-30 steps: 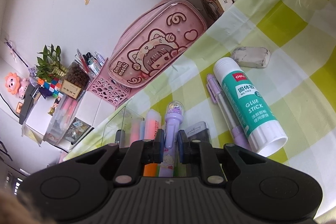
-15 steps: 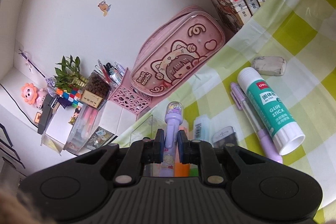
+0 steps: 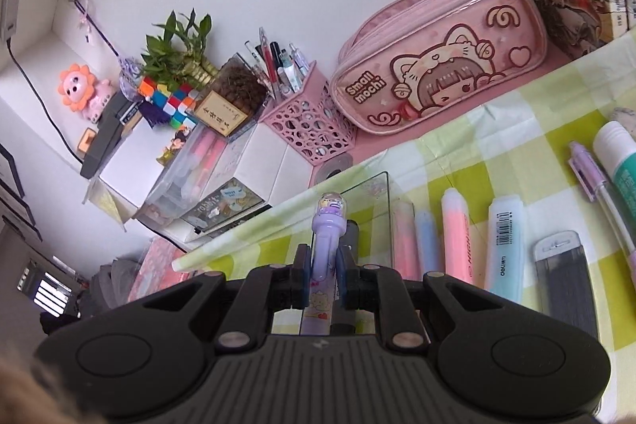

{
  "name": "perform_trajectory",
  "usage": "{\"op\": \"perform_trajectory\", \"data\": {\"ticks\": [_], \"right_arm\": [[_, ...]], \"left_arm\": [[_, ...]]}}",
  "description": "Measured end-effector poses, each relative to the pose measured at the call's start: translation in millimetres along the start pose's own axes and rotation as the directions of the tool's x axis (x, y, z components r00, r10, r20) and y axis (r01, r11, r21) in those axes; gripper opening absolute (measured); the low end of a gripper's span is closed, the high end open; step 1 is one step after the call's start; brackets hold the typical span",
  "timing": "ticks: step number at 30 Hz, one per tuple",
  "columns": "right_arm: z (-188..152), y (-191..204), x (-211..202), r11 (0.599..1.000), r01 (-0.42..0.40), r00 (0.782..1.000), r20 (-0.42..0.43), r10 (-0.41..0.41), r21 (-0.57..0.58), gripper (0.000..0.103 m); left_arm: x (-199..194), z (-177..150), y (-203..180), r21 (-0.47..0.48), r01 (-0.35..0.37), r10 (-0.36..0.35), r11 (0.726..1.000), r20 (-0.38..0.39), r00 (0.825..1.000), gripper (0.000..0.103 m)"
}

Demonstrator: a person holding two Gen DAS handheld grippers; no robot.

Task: Organize stationery
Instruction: 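Carry the purple pen over the clear box, lower it inside, open, then withdraw the right gripper and move it toward the orange highlighter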

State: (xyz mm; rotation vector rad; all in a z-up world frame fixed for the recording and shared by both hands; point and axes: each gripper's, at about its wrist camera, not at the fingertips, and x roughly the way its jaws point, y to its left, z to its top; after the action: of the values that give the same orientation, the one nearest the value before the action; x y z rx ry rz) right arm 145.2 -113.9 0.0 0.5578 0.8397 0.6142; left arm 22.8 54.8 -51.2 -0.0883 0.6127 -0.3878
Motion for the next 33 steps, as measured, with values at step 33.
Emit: {"op": "perform_trajectory", "data": {"ticks": [33], "right_arm": [[6, 8, 12, 0.989, 0.053, 0.997, -0.052, -0.06, -0.136, 0.046]], "left_arm": [[0, -1, -2, 0.004, -0.007, 0.007, 1.0, 0.0, 1.0, 0.082]]}}
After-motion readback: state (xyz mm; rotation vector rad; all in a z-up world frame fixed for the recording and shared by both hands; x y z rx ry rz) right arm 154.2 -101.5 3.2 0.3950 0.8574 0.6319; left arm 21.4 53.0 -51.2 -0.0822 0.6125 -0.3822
